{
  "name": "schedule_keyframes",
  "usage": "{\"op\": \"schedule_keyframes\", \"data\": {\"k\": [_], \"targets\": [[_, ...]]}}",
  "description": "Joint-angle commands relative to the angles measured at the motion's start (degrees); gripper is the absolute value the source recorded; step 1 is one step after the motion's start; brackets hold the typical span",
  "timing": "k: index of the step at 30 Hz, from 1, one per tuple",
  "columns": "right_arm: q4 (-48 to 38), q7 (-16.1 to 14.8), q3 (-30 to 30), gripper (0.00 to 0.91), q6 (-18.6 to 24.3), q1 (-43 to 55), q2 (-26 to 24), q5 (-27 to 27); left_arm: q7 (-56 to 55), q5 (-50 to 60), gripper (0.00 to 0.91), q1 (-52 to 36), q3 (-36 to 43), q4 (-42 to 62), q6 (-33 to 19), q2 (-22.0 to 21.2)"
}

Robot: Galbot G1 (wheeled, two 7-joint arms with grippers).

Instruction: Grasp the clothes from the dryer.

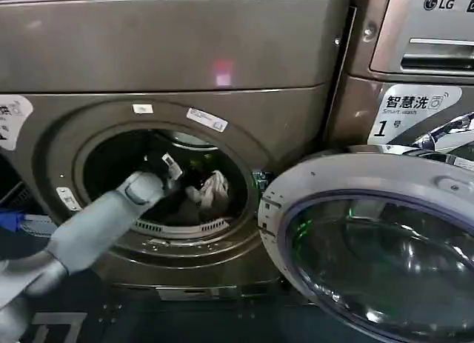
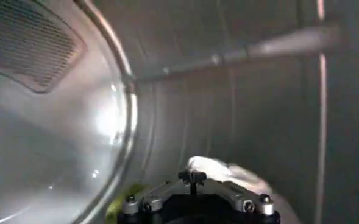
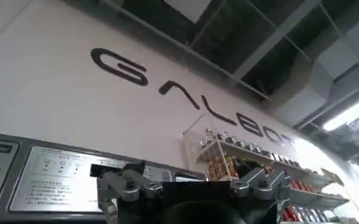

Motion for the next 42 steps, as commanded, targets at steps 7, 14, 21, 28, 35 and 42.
{"op": "schedule_keyframes", "data": {"k": [7,14,21,28,35,42], "targets": [[0.9,0.2,-0.5,0.907,-0.1,-0.4,0.3,0.1,-34.9,-13.3,0.000,18.7,-20.4,-22.8,-2.0,-0.8],[1.2,0.7,-1.4,0.907,-0.9,0.3,-0.2,-0.3,-42.8,-13.0,0.000,24.9,-26.7,-31.6,-4.3,-1.7],[1.8,1.4,-1.8,0.907,-1.9,0.7,-0.7,-0.9,-46.8,-8.4,0.000,30.3,-32.2,-36.4,-5.5,-2.0],[2.3,1.6,-2.6,0.907,-2.3,1.0,-0.8,-1.8,-49.7,-3.8,0.000,37.3,-37.4,-42.6,-8.2,-1.7],[3.4,2.8,-3.5,0.907,-4.6,1.1,-0.6,-3.0,-51.0,-4.2,0.000,40.5,-39.5,-48.1,-8.8,-1.1],[3.8,2.5,-2.8,0.907,-4.0,0.5,-0.5,-2.9,-51.1,-4.1,0.000,42.3,-40.2,-50.7,-8.7,-0.8]]}}
